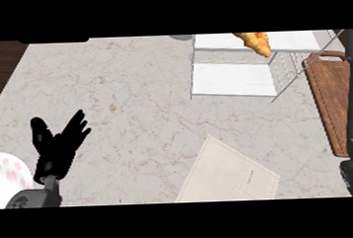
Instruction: Pick the croissant from the placemat and place it in the tiered shelf
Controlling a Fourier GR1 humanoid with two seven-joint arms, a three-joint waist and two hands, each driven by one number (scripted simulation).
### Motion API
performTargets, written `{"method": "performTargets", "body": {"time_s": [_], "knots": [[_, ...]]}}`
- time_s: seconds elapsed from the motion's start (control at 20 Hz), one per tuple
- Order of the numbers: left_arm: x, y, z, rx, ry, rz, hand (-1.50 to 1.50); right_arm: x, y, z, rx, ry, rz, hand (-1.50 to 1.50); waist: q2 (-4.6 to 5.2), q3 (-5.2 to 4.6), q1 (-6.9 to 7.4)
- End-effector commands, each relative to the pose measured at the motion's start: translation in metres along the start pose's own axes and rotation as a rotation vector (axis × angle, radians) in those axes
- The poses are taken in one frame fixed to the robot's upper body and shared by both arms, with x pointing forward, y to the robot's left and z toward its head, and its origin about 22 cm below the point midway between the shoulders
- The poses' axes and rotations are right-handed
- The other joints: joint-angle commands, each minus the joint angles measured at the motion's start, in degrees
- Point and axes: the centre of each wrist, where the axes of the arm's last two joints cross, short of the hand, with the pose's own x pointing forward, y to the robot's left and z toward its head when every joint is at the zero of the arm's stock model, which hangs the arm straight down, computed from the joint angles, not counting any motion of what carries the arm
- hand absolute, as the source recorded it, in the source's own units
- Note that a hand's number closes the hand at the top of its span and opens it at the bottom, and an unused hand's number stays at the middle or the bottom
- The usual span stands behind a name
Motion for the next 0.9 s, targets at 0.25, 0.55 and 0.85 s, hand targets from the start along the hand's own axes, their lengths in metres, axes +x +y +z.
{"method": "performTargets", "body": {"time_s": [0.25,0.55,0.85], "knots": [[-0.005,-0.013,0.009,-0.017,0.012,0.017,0.0,-0.032,0.022,-0.041,0.013,0.01,0.078,1.5,0.01,-0.02,0.4],[-0.003,0.014,0.0,-0.005,0.002,0.021,0.0,-0.028,0.048,-0.058,-0.013,-0.003,0.092,1.5,0.17,-0.06,0.53],[-0.014,0.005,0.006,-0.017,0.005,0.0,0.0,-0.038,0.028,-0.07,-0.016,-0.037,0.045,1.5,0.02,-0.04,0.26]]}}
